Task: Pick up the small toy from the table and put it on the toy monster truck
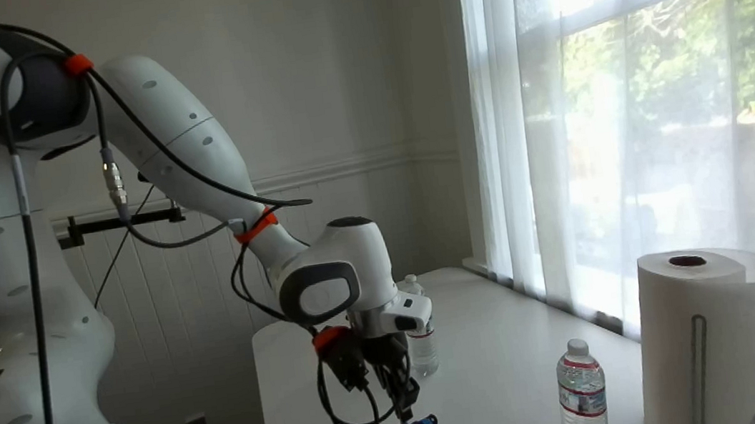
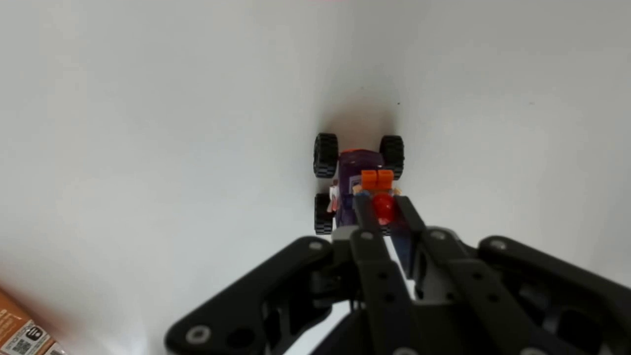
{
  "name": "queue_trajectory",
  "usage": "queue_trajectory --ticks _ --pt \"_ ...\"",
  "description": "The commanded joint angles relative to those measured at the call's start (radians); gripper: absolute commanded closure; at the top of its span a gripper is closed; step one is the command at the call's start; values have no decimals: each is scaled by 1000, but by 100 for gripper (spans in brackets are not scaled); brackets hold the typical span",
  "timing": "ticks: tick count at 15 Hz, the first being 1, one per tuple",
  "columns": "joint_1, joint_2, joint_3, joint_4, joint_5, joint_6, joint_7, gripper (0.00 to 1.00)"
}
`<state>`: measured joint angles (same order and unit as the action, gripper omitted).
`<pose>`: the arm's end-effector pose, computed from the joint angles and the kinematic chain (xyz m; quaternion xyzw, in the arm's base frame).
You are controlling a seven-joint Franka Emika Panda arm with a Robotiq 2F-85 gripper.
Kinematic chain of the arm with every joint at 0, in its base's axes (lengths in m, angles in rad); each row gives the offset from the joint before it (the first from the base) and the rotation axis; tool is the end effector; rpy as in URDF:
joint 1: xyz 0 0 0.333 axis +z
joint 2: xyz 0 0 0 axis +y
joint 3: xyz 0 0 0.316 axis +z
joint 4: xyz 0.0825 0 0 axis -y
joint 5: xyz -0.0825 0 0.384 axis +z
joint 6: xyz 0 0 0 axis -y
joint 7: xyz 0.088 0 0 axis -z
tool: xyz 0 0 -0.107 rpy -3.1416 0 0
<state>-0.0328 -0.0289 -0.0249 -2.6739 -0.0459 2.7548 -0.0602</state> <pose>0.4274 -0.0227 0.2562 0.9982 0.0220 0.0542 0.0127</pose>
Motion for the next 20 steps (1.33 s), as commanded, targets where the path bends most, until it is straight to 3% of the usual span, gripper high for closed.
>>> queue_trajectory --ticks 1,20 --pt "2 6 -2 10 -5 9 -28 97" --pt "-5 25 -9 21 -42 6 -66 97"
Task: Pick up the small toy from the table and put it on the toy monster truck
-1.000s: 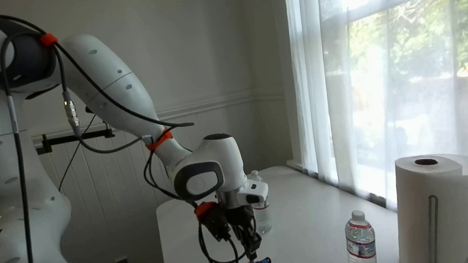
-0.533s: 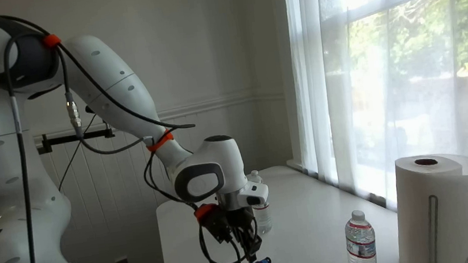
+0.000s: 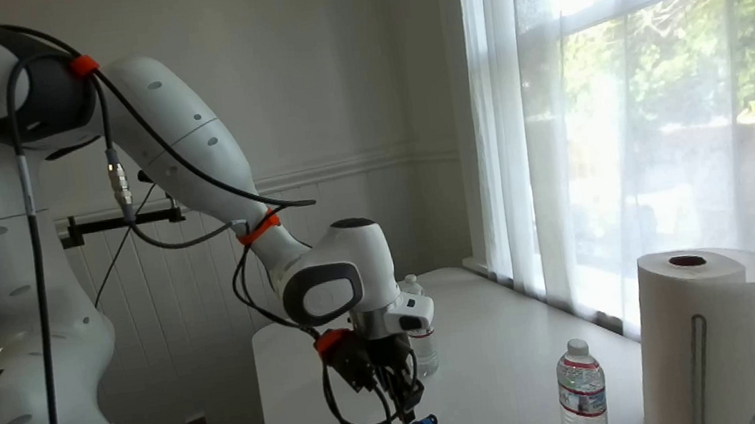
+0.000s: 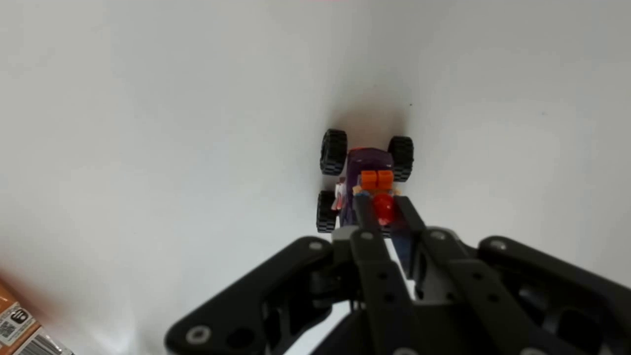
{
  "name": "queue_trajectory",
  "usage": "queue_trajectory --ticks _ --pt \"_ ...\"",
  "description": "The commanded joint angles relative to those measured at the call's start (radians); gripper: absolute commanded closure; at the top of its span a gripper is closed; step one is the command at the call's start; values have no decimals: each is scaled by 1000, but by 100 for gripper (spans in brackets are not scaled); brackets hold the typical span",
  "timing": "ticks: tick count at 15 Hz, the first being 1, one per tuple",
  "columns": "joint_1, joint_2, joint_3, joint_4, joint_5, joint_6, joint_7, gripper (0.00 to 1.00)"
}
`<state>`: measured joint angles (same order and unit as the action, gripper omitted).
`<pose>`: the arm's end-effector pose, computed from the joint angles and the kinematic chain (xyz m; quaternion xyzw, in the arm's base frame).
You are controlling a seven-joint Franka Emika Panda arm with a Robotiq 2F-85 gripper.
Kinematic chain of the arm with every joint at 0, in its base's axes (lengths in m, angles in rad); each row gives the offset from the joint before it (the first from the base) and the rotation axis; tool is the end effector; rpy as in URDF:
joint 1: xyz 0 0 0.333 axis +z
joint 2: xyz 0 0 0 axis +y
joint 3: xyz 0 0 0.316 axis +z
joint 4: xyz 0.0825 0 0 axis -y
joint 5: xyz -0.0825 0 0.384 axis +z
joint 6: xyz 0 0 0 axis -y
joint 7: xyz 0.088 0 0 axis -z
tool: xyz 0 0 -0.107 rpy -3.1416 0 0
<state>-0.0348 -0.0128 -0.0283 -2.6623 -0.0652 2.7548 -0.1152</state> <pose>0.4306 -0.0245 0.2534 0.9970 0.0555 0.0512 0.0183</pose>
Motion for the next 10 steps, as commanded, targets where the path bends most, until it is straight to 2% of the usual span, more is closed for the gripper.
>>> queue_trajectory --ticks 1,10 --pt "-4 10 -6 9 -25 8 -10 97" --pt "-5 13 -7 10 -24 18 -12 97"
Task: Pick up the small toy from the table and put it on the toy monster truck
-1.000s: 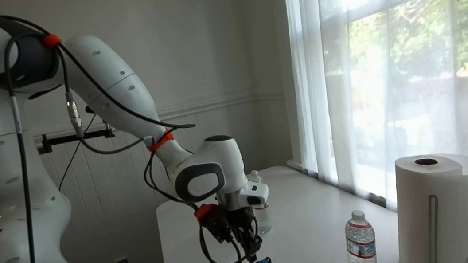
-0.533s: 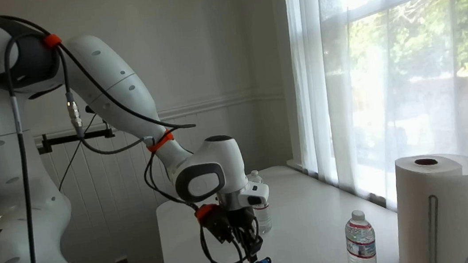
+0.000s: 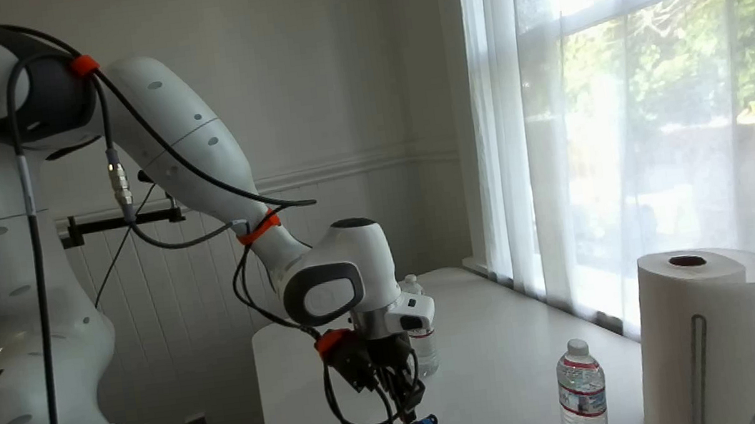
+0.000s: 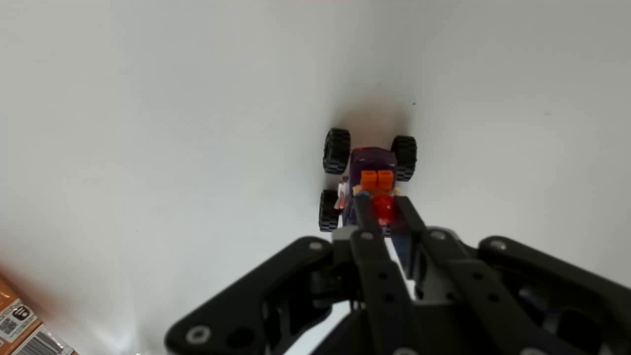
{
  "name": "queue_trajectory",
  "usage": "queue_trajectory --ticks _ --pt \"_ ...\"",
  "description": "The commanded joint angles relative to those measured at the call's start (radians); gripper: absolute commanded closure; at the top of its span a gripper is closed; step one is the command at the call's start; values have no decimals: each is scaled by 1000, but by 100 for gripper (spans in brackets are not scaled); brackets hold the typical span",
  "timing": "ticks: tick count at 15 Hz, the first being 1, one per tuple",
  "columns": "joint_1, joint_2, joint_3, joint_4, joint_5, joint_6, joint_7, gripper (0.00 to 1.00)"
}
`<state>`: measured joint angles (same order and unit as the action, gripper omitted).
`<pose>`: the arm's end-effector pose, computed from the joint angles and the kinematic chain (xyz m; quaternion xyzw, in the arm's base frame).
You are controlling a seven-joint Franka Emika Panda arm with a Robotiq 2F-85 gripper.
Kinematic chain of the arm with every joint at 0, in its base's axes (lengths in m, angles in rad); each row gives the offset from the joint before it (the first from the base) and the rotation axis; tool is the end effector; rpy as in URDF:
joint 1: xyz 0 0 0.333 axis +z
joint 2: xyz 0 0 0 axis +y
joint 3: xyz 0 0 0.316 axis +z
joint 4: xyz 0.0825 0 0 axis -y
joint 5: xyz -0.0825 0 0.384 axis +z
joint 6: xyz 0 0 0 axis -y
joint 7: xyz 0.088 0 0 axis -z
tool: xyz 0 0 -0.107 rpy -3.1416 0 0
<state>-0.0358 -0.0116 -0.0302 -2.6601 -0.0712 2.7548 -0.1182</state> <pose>0.4313 -0.0255 0.2536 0.9968 0.0582 0.0515 0.0198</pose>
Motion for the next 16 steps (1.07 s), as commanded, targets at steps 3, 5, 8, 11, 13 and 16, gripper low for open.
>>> queue_trajectory --ticks 3,5,8,11,13,16 --pt "-2 15 -5 9 -12 24 -9 97" --pt "-2 19 -5 9 -13 28 -9 97" --pt "-2 24 -5 9 -11 39 -10 97" --pt "-3 26 -5 9 -14 43 -8 97" --pt "-3 26 -5 9 -18 46 -2 60" --pt "-3 29 -6 9 -19 47 -1 42"
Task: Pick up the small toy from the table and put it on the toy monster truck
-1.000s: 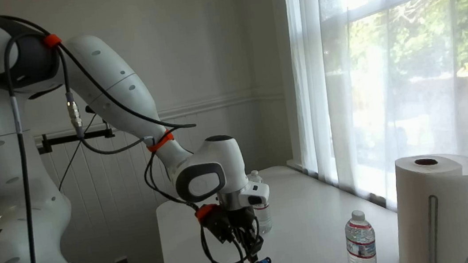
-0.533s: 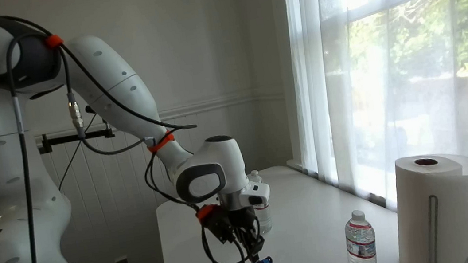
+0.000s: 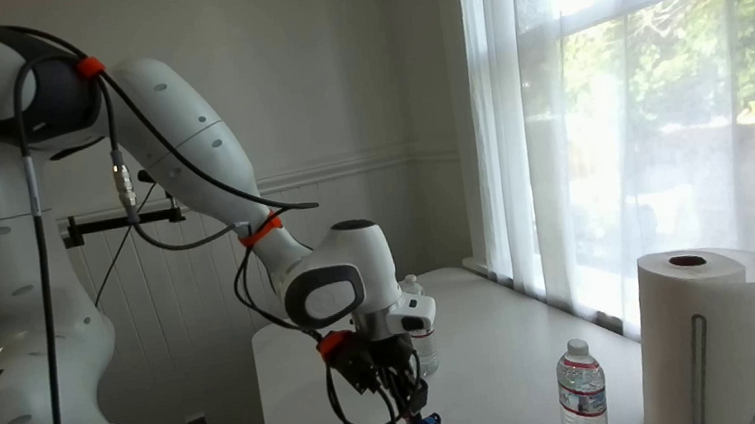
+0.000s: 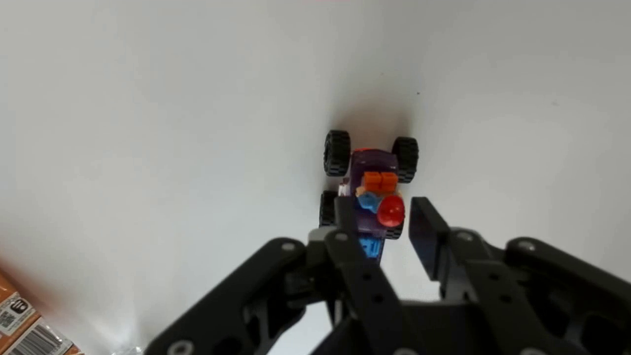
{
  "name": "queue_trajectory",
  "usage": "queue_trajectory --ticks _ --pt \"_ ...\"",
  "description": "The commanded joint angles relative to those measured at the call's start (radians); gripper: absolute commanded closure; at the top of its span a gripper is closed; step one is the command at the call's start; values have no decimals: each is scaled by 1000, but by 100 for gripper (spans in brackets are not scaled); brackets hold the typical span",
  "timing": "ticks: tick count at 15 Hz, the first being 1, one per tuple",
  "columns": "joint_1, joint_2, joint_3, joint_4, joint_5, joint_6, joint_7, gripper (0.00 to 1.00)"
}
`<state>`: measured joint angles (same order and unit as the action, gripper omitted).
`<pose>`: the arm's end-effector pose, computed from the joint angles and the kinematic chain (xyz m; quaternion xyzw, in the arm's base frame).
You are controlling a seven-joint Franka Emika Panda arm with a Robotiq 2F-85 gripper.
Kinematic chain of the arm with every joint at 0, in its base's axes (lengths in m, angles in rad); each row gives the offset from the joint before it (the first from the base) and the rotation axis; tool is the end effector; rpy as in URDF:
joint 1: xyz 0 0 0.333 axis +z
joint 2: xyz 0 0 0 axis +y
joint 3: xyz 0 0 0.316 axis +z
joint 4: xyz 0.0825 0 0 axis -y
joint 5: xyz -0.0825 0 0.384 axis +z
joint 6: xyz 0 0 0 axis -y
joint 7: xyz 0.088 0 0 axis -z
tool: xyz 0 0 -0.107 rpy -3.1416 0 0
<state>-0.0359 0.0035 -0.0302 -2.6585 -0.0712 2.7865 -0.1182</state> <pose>0.4338 -0.0255 0.2508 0.9962 0.0585 0.0606 0.0201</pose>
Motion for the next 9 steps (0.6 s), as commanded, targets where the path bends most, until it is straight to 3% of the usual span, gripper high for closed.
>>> queue_trajectory --ticks 1,6,9 --pt "-4 16 -6 8 -19 15 -1 34" --pt "-5 15 -7 8 -17 12 -2 1" --pt "-4 -26 -6 7 -9 -22 0 0"
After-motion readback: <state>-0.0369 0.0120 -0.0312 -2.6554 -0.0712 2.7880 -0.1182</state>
